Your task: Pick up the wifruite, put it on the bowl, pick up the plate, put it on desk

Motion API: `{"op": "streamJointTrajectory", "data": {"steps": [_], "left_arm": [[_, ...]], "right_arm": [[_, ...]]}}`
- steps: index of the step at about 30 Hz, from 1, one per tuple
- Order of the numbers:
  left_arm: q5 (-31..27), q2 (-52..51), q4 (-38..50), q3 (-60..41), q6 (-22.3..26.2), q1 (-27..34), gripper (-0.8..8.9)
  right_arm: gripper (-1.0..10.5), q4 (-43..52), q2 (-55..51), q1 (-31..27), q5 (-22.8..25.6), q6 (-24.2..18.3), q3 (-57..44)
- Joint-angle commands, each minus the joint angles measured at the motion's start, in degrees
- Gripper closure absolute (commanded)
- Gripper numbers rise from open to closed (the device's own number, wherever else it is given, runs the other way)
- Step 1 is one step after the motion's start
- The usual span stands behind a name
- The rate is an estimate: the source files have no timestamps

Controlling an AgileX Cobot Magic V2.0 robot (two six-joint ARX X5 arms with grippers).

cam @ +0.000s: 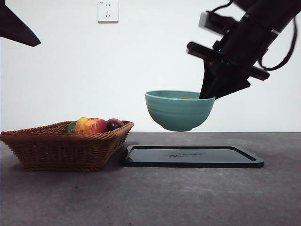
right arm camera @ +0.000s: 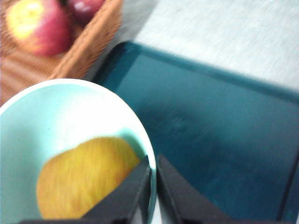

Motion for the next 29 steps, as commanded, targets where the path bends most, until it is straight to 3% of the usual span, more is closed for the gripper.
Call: {"op": "streamJointTrajectory", "data": {"steps": [1,14,29], "left_arm": [[0.26,0.31,0.24,0.31,0.68,-0.26,4.70],[0.26,0.31,0.20,0.31,0.68,-0.26,4.70],[0.26,0.31,0.24,0.31,0.68,-0.26,4.70]], "right_arm": [[9.4,0.52,4.31,-0.87,-0.17,-1.70,3.34],[9.4,1.70,15.58,-3.72,-0.42,-2.97,8.79],[9.4,1.86,17.27,-4.70,-0.39,-3.21,8.79]]}}
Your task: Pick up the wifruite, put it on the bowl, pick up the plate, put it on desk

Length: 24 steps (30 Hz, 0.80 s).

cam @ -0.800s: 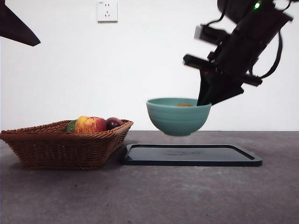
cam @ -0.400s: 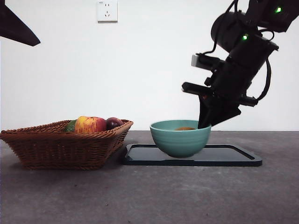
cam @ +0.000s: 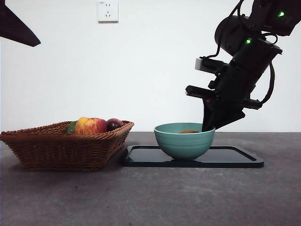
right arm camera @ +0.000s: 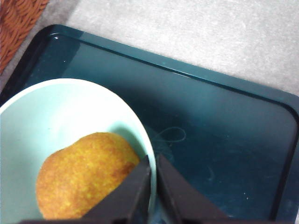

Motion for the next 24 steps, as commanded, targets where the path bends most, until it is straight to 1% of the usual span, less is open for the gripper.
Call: {"op": "streamJointTrajectory", "data": {"steps": [1,7,10,12,14,19,24], "left_arm": [[0.26,0.31,0.22,0.31,0.68,-0.26,4.70],[0.26,0.31,-0.17,0.31,0.68,-0.26,4.70],[0.26,0.31,-0.17,0.31,0.68,-0.26,4.70],[0.26,0.31,-0.17,0.31,0.68,-0.26,4.70],[0.26,0.31,-0.15,0.31,0.68,-0.26,4.70],[0.26,0.31,-0.17,0.31,0.68,-0.26,4.70],[0.26,0.31,-0.09,0.31,0.70,-0.24,4.70]], "right_arm": [[9.4,0.55,1.62,0.31,-0.17,-0.66,1.38],[9.2,0.37,2.05,0.28,-0.15,-0.59,1.36],[8.6,0.26,2.05,0.28,-0.15,-0.57,1.36],[7.9,0.04,2.05,0.31,-0.20,-0.42,1.36],[7.7,0.04,2.05,0.31,-0.17,-0.26,1.36],[7.7,0.04,1.33,0.20,0.50,-0.22,1.40],[7.7,-1.22,-2.75,-0.17,0.48,-0.24,1.44]]}}
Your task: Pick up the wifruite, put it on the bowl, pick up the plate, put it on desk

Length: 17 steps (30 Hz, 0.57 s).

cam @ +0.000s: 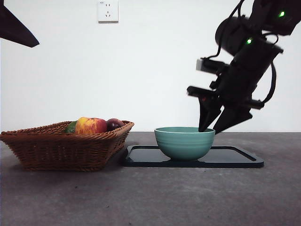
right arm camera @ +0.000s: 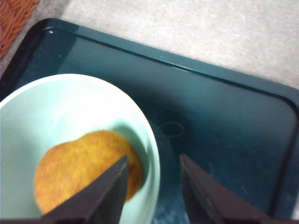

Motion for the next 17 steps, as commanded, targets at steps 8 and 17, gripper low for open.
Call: {"op": "streamJointTrajectory", "data": {"steps": [8,17], "left_arm": [[0.26,0.31,0.76,0.31,0.70,-0.26,4.70],[0.26,0.31,0.98,0.31,0.72,-0.26,4.70]], "right_arm": [[7.7,-5.97,-13.33,-0.09,-0.11,-0.28,1.44],[7.7,-20.26,-27.78,0.20,-5.60,-0.92,1.44]]}}
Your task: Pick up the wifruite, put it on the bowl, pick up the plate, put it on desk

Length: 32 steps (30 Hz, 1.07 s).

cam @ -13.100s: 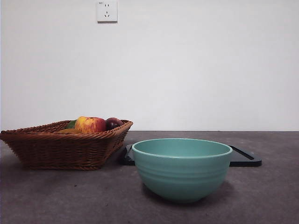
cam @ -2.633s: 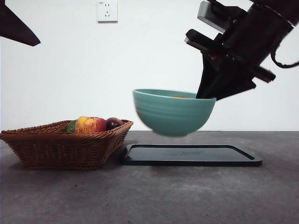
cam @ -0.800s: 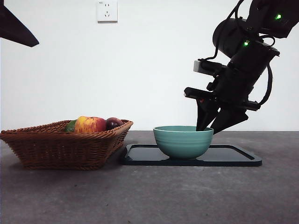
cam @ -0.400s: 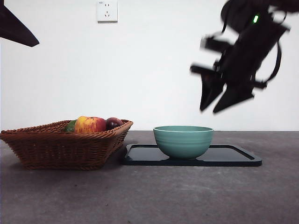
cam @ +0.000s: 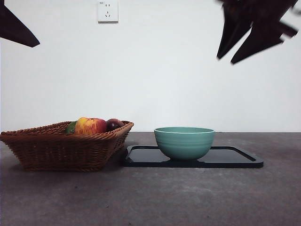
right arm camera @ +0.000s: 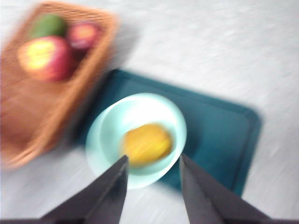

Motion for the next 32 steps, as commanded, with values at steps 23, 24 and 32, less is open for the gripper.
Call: {"op": "streamJointTrajectory", "data": {"steps": [23,24,32], "left_arm": [[0.26,0.31,1.01,0.31,1.36,-0.24,4.70],[0.26,0.31,1.01,0.31,1.36,-0.24,4.69],[0.26,0.31,0.98,0.31,1.36,-0.24,4.70]], "right_arm": [[7.7,-12.85,-29.38,4.72,-9.62,-2.12,-16.87],[7.7,-12.85,-30.32,4.72,-9.68,-2.12,-17.81],[7.7,-12.74,-33.48,4.72,-12.50,-2.16,-20.20]]}}
